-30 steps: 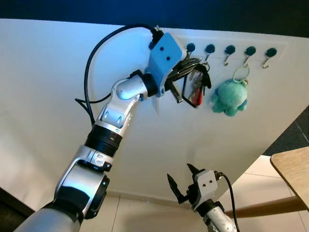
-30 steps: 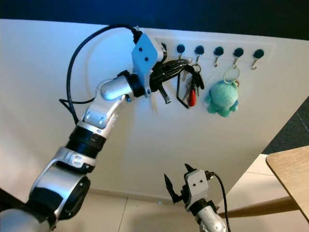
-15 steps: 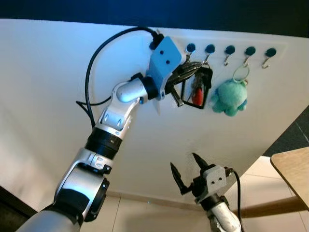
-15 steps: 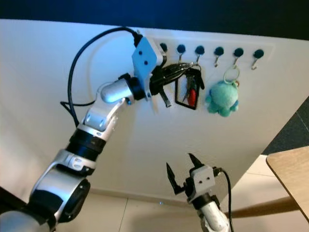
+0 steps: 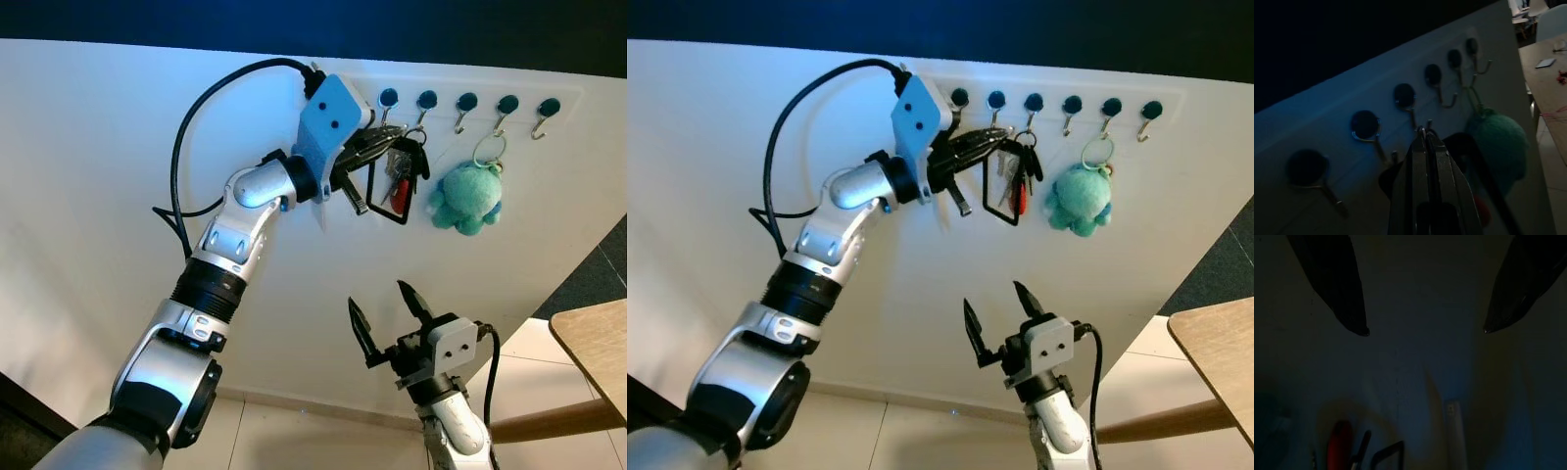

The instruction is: Hang keys on a hook

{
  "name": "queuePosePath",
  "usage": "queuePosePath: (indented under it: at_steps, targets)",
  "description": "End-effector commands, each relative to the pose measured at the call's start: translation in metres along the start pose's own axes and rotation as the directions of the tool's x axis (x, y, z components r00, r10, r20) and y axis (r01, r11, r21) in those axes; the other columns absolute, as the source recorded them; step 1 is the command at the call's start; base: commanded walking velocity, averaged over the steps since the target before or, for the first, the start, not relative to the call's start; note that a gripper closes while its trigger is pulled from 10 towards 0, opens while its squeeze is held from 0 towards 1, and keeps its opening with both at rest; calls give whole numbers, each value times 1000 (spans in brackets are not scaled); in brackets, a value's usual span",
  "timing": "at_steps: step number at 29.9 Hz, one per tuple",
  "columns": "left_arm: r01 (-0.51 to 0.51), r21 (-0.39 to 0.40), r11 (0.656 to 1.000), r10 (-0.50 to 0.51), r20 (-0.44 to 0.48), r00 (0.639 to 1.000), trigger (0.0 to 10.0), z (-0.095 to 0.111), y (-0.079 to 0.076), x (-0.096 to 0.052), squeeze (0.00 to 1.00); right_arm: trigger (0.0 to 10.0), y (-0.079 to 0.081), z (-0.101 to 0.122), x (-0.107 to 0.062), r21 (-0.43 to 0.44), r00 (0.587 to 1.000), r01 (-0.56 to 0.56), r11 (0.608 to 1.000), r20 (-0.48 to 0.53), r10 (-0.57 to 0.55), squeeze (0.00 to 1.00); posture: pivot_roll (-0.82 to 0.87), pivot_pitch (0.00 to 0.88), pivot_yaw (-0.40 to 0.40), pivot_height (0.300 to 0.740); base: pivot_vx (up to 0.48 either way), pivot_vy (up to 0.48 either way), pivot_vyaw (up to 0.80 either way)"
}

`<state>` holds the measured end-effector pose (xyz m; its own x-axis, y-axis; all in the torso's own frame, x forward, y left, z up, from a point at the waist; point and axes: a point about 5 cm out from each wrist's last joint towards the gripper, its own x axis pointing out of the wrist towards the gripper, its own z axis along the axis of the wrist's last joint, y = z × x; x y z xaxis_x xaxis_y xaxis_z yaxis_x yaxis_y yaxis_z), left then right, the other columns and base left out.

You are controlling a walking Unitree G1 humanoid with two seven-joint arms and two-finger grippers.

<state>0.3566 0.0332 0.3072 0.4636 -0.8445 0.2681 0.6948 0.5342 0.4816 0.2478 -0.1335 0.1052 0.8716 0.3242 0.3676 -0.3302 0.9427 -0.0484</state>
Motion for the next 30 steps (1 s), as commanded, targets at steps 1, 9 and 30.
queuePosePath:
  at_steps: [1,9,30]
  targets:
    - [-21,-4,1000,21,-8,1000,10000,1,4,2,0,10000,1,2,1,22,1000,9,1000,-2,-9,0,37,55,7,740,0,0,0]
    - [-52,-13,999,52,-17,999,10000,-1,10,0,0,10000,4,3,1,37,1000,2,999,-9,-2,0,40,56,5,740,0,0,0]
    - [-16,-85,996,4,-146,989,10000,-20,2,-4,0,10000,4,3,1,53,999,-5,999,-39,7,0,39,53,3,740,0,0,0]
